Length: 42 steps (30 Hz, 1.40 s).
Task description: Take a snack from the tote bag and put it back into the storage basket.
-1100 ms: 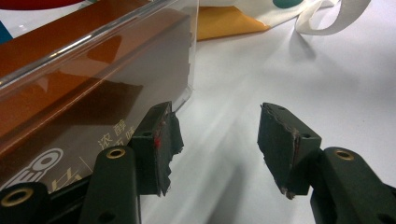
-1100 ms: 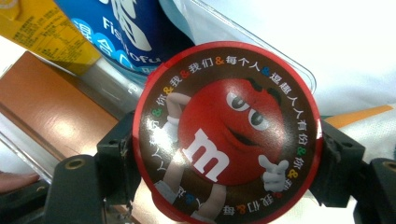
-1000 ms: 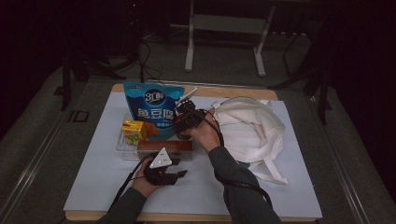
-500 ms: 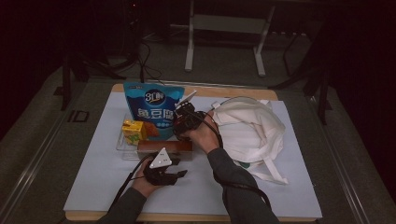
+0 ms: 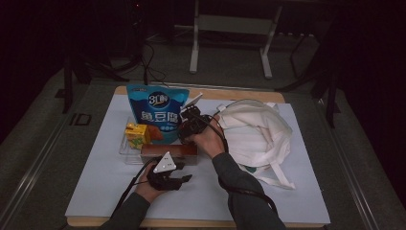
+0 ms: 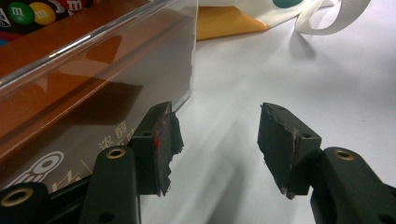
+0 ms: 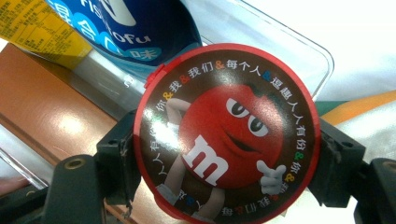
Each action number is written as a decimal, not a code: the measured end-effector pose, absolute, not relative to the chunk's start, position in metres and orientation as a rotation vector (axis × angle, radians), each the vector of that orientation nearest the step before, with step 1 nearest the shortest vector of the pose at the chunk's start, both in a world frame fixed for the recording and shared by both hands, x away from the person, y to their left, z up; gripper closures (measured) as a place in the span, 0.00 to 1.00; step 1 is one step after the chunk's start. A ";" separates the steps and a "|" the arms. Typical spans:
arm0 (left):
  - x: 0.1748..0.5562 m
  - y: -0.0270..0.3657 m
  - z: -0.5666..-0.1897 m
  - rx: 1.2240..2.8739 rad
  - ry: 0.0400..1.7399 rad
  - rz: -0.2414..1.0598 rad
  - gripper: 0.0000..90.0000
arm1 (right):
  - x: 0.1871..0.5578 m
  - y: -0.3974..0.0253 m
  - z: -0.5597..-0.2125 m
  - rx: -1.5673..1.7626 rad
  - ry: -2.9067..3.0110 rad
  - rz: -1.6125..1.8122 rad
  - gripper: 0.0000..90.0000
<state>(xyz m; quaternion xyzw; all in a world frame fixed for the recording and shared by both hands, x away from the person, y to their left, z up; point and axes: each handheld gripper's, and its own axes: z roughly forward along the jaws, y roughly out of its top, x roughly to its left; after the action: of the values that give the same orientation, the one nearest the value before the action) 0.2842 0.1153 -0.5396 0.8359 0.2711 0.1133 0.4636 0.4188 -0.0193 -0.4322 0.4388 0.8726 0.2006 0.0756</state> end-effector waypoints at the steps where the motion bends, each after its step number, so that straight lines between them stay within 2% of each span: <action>1: 0.284 0.115 -0.540 2.054 0.666 0.279 0.51 | 0.419 -0.020 -0.432 1.317 2.618 0.602 0.28; 25: 0.284 0.116 -0.539 2.057 0.668 0.281 0.51 | 0.418 -0.030 -0.420 1.281 2.598 0.600 0.29; 27: 0.284 0.115 -0.539 2.057 0.668 0.280 0.51 | 0.417 -0.030 -0.420 1.253 2.610 0.585 0.35; 31: 0.284 0.115 -0.539 2.057 0.667 0.280 0.51 | 0.417 -0.031 -0.419 1.252 2.620 0.590 0.39; 42: 0.284 0.115 -0.539 2.056 0.667 0.281 0.51 | 0.416 -0.043 -0.416 1.251 2.608 0.591 0.39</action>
<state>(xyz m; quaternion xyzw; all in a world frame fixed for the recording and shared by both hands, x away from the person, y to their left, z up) 0.2841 0.1153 -0.5395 0.8361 0.2715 0.1144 0.4627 0.4163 -0.0428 -0.4164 0.4218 0.8795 0.1993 0.0946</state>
